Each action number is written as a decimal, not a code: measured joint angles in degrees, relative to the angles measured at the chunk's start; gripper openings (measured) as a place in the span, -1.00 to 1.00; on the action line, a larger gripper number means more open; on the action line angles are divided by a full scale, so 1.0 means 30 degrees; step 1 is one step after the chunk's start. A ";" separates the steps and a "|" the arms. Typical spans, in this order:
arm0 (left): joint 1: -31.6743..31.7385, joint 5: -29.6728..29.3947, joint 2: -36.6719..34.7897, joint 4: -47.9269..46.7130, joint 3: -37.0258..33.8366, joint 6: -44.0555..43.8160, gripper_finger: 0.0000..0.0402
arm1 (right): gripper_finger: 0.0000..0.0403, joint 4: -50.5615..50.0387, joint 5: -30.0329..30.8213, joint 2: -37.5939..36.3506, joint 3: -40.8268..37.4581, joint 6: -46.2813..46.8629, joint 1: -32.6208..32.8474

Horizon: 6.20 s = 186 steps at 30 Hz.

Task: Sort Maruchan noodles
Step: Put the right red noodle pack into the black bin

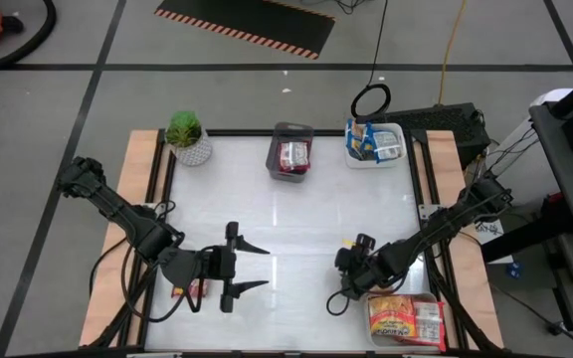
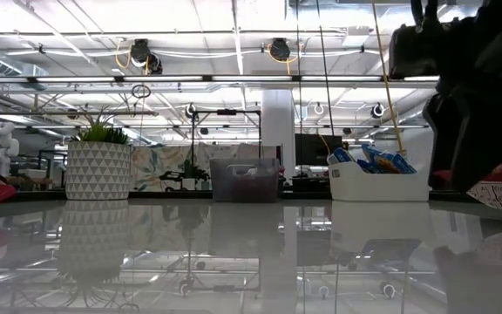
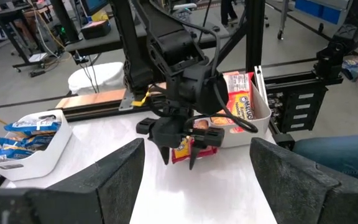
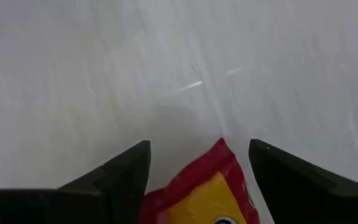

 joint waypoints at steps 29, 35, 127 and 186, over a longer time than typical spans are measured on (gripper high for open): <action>0.0146 0.0000 -0.0007 0.0015 0.0007 -0.0058 0.47 | -0.97 0.0088 -0.3840 -0.0090 -0.0547 0.1106 -0.0820; 0.0146 0.0000 -0.0009 0.0007 0.0015 -0.0042 0.47 | -0.97 0.0850 -0.3810 -0.0647 -0.0540 0.0913 -0.0820; 0.0248 -1.5854 1.1686 1.5475 0.1348 0.8969 0.47 | -1.00 2.4918 0.8674 -0.5798 -0.0795 -2.4052 -0.0737; 0.2973 -1.4281 1.1679 1.8003 0.1341 1.2260 0.41 | -1.00 2.1027 1.1850 -0.4488 -0.0780 -1.9890 -0.0218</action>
